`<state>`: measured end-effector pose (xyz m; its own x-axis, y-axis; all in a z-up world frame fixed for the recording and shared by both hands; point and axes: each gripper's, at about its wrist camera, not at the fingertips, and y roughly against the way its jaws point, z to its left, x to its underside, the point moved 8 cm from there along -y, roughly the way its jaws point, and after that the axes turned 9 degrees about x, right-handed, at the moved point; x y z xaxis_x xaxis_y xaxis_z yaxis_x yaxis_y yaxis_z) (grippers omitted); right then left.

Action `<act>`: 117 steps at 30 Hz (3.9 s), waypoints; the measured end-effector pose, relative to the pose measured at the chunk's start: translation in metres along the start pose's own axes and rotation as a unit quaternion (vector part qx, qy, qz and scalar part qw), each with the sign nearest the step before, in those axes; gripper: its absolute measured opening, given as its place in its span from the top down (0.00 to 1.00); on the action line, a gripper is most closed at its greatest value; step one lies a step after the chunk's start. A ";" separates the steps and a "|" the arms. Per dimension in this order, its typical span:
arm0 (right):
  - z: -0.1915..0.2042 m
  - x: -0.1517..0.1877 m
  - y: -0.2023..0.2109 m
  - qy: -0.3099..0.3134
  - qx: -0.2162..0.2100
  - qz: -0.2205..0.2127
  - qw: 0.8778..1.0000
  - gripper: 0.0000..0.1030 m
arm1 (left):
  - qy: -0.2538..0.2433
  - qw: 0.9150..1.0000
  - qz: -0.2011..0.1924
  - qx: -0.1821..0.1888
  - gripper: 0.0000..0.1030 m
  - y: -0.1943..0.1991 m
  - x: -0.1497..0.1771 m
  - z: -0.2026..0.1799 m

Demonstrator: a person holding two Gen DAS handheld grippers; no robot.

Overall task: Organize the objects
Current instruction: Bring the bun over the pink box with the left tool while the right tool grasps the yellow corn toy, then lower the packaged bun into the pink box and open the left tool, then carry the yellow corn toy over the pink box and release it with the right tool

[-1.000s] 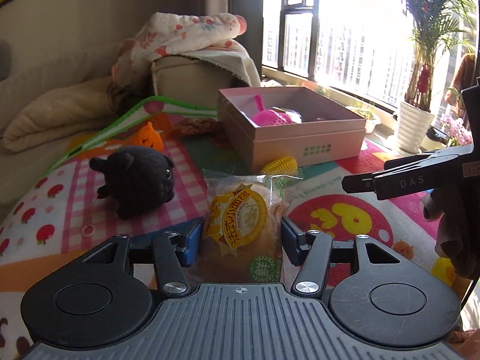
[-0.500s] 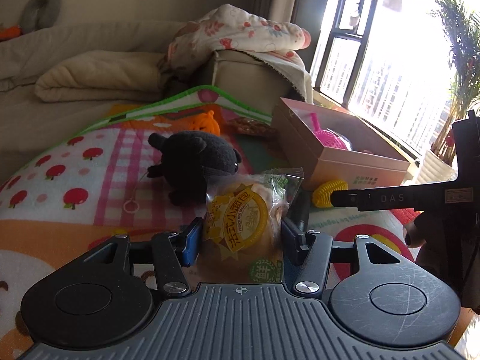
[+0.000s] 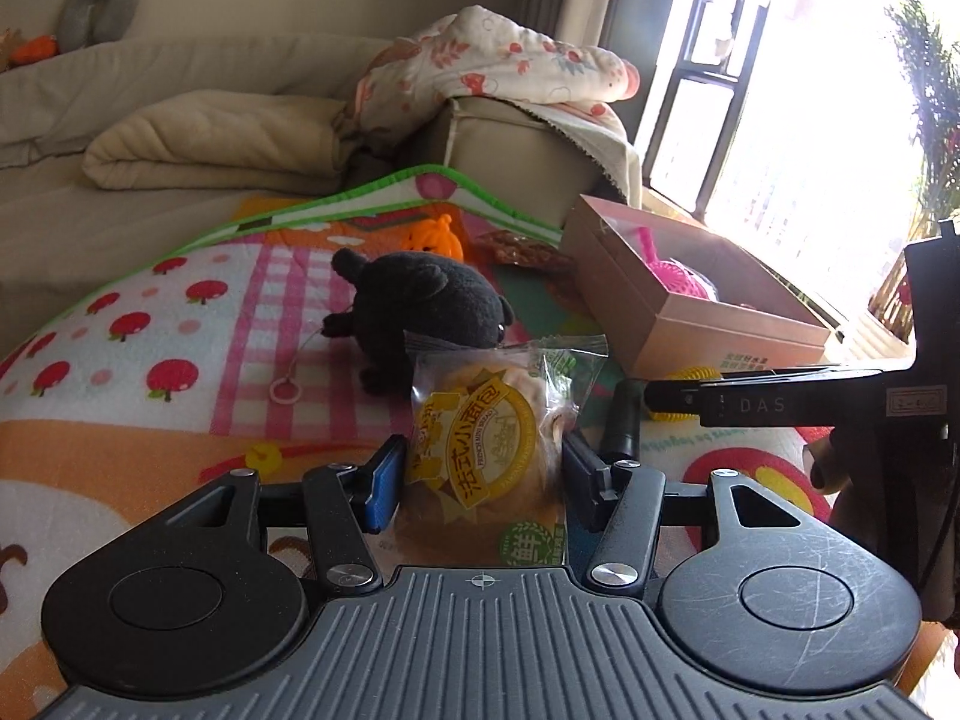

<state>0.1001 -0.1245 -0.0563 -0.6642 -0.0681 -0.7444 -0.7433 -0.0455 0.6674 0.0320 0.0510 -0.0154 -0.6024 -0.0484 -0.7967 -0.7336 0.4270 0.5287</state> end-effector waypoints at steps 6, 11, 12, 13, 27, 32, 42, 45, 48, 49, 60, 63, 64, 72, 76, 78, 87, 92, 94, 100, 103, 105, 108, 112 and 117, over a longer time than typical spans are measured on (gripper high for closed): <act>-0.015 0.024 0.027 0.026 0.004 -0.003 1.000 0.38 | -0.004 1.000 0.003 0.005 0.42 0.000 0.001 -0.006; -0.031 0.046 0.053 0.055 0.009 -0.008 0.998 0.38 | -0.007 1.000 0.005 0.006 0.42 -0.001 0.000 -0.010; -0.034 0.051 0.058 0.065 0.011 -0.008 0.998 0.38 | -0.007 1.000 0.005 0.006 0.42 -0.002 0.000 -0.011; -0.035 0.054 0.061 0.072 0.013 -0.010 0.997 0.38 | -0.008 1.000 0.006 0.007 0.42 -0.002 0.000 -0.013; -0.064 0.073 0.085 0.072 0.039 -0.032 0.996 0.08 | -0.027 1.000 0.006 -0.001 0.42 0.000 -0.004 -0.028; -0.047 0.071 0.075 0.031 0.011 -0.011 0.999 0.07 | -0.025 1.000 0.012 0.007 0.42 -0.004 0.000 -0.031; -0.024 0.061 0.068 0.069 0.015 -0.015 0.997 0.43 | -0.041 0.998 0.038 0.022 0.42 -0.010 0.016 -0.048; -0.026 0.064 0.080 0.081 0.012 -0.029 0.996 0.43 | -0.056 0.997 0.046 0.027 0.42 -0.008 0.019 -0.059; -0.034 0.065 0.103 0.083 0.006 -0.049 0.995 0.43 | -0.068 0.996 0.051 0.037 0.42 -0.006 0.018 -0.072; -0.038 0.064 0.109 0.081 0.005 -0.055 0.995 0.43 | -0.069 0.995 0.051 0.042 0.42 -0.006 0.015 -0.077; -0.091 0.055 0.146 0.009 0.027 -0.115 0.993 0.43 | -0.046 0.989 -0.038 0.132 0.42 -0.095 -0.121 -0.173; -0.099 0.061 0.140 -0.004 0.029 -0.107 0.994 0.43 | 0.001 0.990 -0.030 0.139 0.42 -0.149 -0.131 -0.180; -0.102 0.062 0.138 -0.007 0.031 -0.103 0.994 0.43 | 0.004 0.992 -0.021 0.126 0.42 -0.163 -0.129 -0.182; -0.118 0.071 0.126 -0.024 0.038 -0.084 0.995 0.43 | -0.011 0.997 0.031 0.074 0.39 -0.201 -0.096 -0.172; -0.120 0.069 0.120 -0.032 0.034 -0.080 0.996 0.43 | -0.036 0.997 -0.014 0.072 0.43 -0.172 -0.105 -0.168; -0.120 0.067 0.120 -0.033 0.034 -0.080 0.996 0.43 | -0.031 0.996 -0.050 0.069 0.43 -0.148 -0.110 -0.160; -0.113 0.058 0.110 -0.023 0.051 -0.070 0.996 0.43 | 0.023 0.978 0.037 0.204 0.47 -0.152 -0.087 -0.176; -0.112 0.058 0.111 -0.012 0.061 -0.063 0.996 0.43 | 0.015 0.988 0.052 0.148 0.62 -0.193 -0.090 -0.169; -0.115 0.058 0.110 -0.011 0.068 -0.059 0.996 0.43 | 0.022 0.988 0.040 0.147 0.62 -0.190 -0.095 -0.160; -0.115 0.023 0.116 -0.010 0.052 -0.077 0.996 0.43 | -0.033 0.992 -0.031 0.120 0.62 -0.111 -0.085 -0.125; -0.105 -0.026 0.118 0.014 0.045 -0.121 0.991 0.43 | -0.081 0.993 -0.030 0.077 0.62 -0.080 -0.064 -0.104; -0.097 -0.075 0.108 0.019 0.040 -0.143 0.989 0.43 | -0.111 0.992 -0.016 0.056 0.62 -0.065 -0.048 -0.094; -0.083 -0.140 0.077 0.014 0.037 -0.152 0.988 0.41 | -0.129 0.991 0.014 0.043 0.62 -0.051 -0.027 -0.082; -0.080 -0.184 0.030 -0.026 0.031 -0.106 0.994 0.15 | -0.125 0.991 0.025 0.036 0.62 -0.037 -0.014 -0.063; -0.086 -0.167 0.033 -0.059 0.018 -0.100 0.993 0.02 | -0.127 0.991 0.033 0.038 0.62 -0.035 -0.003 -0.051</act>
<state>0.1937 -0.2000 0.0915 -0.5070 0.0559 -0.8602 -0.8618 -0.0110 0.5072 0.0434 -0.0102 -0.0166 -0.5428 0.2070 -0.8139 -0.6637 0.4881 0.5668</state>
